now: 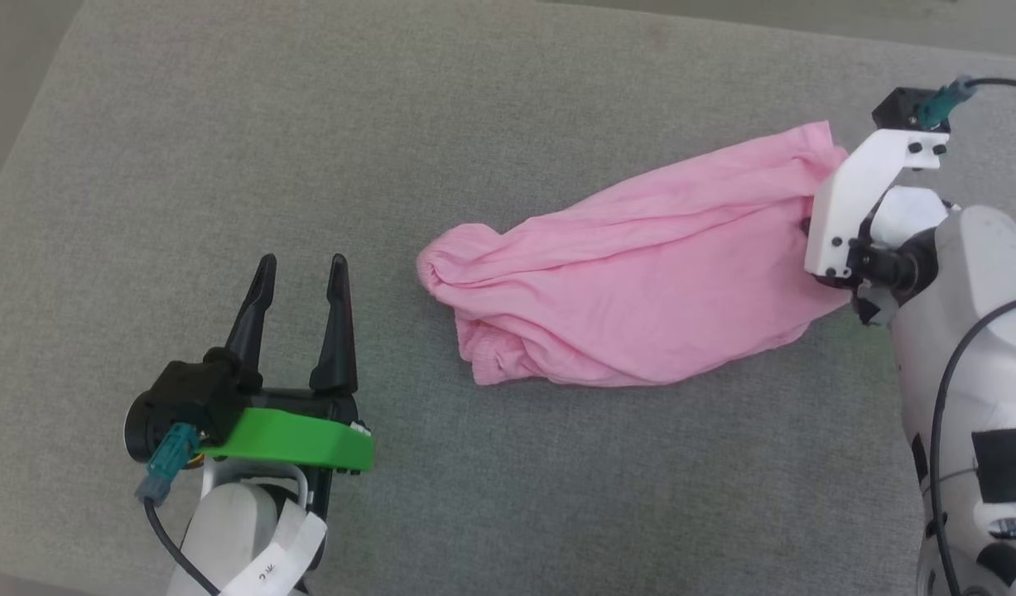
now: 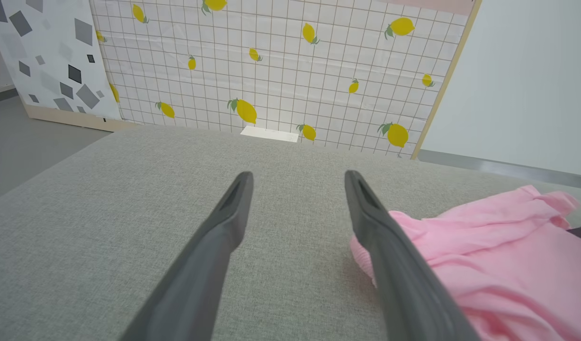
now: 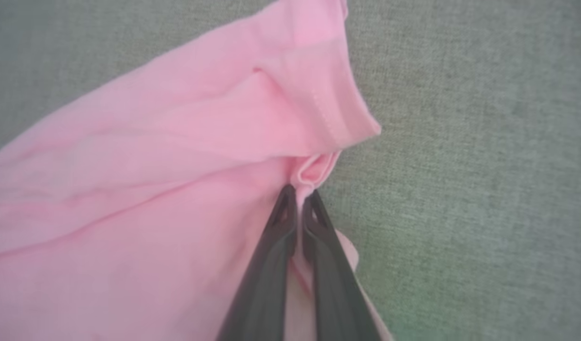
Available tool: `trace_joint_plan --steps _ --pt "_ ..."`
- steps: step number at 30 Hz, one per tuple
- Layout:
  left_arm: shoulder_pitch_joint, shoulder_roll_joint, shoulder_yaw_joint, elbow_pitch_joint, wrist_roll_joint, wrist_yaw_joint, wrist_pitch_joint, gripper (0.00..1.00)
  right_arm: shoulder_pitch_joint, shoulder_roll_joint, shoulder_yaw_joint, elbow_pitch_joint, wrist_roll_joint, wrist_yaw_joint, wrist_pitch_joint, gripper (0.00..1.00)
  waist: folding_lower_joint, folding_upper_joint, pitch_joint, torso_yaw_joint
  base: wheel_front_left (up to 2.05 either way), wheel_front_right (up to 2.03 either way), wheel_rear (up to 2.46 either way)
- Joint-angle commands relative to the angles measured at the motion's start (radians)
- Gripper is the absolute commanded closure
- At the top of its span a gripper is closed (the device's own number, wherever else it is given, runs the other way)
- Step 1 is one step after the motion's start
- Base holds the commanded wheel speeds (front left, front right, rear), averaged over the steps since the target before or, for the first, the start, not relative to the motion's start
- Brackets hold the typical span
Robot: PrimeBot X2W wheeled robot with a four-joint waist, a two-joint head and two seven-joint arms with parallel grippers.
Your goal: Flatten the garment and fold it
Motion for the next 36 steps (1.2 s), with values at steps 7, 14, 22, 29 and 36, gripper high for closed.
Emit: trace_joint_plan --steps 7,14,22,29,36 --pt "0.013 -0.004 0.005 0.019 0.015 0.0 -0.005 0.0 0.137 -0.012 0.031 -0.103 0.111 -0.001 -0.049 1.0 0.0 0.0 -0.061 -0.026 0.0 0.0 0.0" --pt "0.061 -0.004 0.026 0.033 0.03 -0.008 -0.005 0.0 0.342 -0.121 -0.013 -0.327 0.096 -0.001 -0.096 1.0 0.0 0.0 -0.134 -0.067 0.0 0.0 0.0" --pt "0.077 -0.004 0.029 0.038 0.034 -0.013 -0.005 0.0 0.464 -0.154 -0.096 -0.516 -0.023 -0.001 -0.08 1.0 0.0 0.0 -0.149 -0.087 0.0 0.0 0.0" --pt "0.073 -0.004 0.02 0.047 0.034 -0.018 -0.005 0.0 0.497 -0.153 0.004 -0.681 -0.065 -0.001 -0.063 1.0 0.0 0.0 -0.147 -0.083 0.0 0.0 0.0" --pt "0.069 -0.004 0.014 0.053 0.033 -0.022 -0.005 0.0 0.482 -0.162 0.257 -0.854 -0.024 -0.001 0.006 1.0 0.0 0.0 -0.149 -0.06 0.0 0.0 0.0"
